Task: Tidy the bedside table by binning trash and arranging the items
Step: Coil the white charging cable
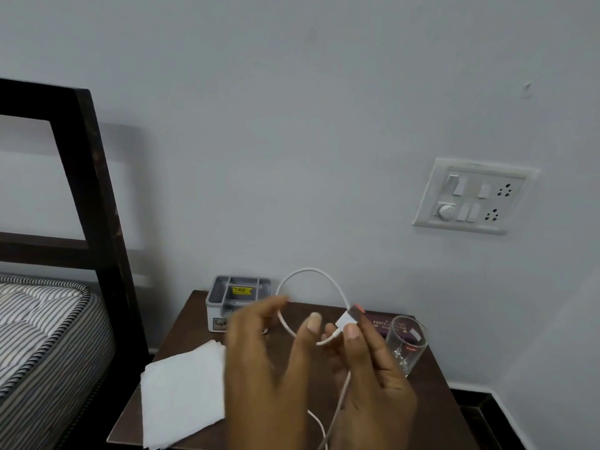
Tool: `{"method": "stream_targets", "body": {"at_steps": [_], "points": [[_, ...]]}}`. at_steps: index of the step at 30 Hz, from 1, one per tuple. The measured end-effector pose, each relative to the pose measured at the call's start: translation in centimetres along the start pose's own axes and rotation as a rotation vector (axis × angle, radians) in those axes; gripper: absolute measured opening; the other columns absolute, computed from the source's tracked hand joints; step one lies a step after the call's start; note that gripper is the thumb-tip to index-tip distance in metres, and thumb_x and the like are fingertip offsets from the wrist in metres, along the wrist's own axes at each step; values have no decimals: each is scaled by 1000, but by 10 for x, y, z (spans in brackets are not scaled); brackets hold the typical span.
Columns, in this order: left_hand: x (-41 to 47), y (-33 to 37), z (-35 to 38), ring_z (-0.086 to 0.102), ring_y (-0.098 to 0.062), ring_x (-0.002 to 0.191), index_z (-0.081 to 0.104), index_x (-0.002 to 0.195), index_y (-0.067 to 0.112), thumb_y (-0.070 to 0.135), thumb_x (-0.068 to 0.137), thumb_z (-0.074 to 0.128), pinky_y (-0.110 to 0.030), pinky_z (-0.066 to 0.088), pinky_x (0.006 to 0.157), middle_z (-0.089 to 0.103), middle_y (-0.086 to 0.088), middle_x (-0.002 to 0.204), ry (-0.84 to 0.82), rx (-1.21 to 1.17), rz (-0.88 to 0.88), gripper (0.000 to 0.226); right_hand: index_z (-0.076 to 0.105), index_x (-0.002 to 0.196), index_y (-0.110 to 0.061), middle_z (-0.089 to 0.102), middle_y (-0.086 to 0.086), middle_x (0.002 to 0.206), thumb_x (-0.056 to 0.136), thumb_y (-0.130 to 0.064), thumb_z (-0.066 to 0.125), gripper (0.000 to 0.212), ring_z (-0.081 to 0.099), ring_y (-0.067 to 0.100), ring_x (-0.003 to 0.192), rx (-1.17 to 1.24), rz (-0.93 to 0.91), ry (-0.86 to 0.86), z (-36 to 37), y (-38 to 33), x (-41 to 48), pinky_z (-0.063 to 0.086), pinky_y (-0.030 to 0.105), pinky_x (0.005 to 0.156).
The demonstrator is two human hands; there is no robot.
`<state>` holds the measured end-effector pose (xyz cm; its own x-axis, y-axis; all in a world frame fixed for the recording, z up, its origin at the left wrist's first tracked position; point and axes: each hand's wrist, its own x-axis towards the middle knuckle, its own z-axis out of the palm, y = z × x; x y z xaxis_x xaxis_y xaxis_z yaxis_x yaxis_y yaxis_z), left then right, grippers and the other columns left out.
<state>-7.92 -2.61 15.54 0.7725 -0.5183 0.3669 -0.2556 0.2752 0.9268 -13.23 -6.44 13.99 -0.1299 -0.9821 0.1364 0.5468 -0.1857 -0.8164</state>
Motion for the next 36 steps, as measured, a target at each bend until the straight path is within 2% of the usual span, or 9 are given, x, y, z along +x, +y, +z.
{"method": "stream_targets", "body": {"at_steps": [3,8,13,16,23,27,30,34,36], "points": [[-6,5,2,66,0,82,73,87,31,49,69,64,-18,51,77,74,9,84,-348,-188,-187,27,78,84,-26,72,6,87,71,-19,76,15,70,22,82,-203,-153,-139,0,10,-7,55,23,71],[-2,1,4,71,-8,84,76,91,20,15,87,56,-22,56,73,76,-2,89,-172,-475,-425,21,74,94,-38,61,-11,86,75,-40,64,21,63,3,77,-327,-234,-309,2,17,-13,46,8,66],[8,-7,-6,73,-17,80,64,94,7,19,94,43,-21,58,59,76,-8,82,-15,-724,-586,25,69,86,-46,68,-14,85,64,-50,64,23,66,15,81,-536,-254,-366,0,28,-19,51,30,72],[15,-9,-12,71,-16,63,58,84,9,22,95,40,-24,58,57,60,-4,65,40,-910,-635,25,62,70,-37,67,-10,69,53,-49,69,22,62,14,64,-551,-179,-336,-6,32,-18,49,30,61],[32,-27,-36,38,-1,34,55,87,15,33,93,39,-15,50,48,40,10,51,-36,-966,-599,24,63,80,-15,65,3,61,62,-16,76,22,55,11,44,-447,299,-792,-16,22,-6,45,21,47],[35,-32,-47,34,-2,30,69,90,10,34,55,86,-17,49,42,40,8,51,-178,-1032,-705,45,52,90,-10,67,3,64,62,-15,77,38,57,10,48,-499,333,-881,-25,18,3,48,25,54],[37,-34,-53,33,-3,27,76,87,8,26,26,96,-19,49,40,40,7,52,-283,-1072,-762,67,47,93,-15,69,0,73,65,-15,75,40,58,8,55,-646,265,-924,-33,13,10,47,20,60],[38,-38,-57,32,-4,26,73,93,3,24,46,90,-19,46,38,40,6,52,-278,-1061,-819,54,60,93,-36,58,-20,74,70,-36,63,23,58,2,71,-1088,-227,-884,-51,18,23,42,9,71],[39,-38,-59,31,-4,26,72,95,3,24,50,88,-19,46,38,39,5,52,-294,-1042,-849,52,64,81,-41,53,-18,69,71,-42,64,11,54,3,67,-1196,-258,-785,-53,15,23,40,10,64]]}}
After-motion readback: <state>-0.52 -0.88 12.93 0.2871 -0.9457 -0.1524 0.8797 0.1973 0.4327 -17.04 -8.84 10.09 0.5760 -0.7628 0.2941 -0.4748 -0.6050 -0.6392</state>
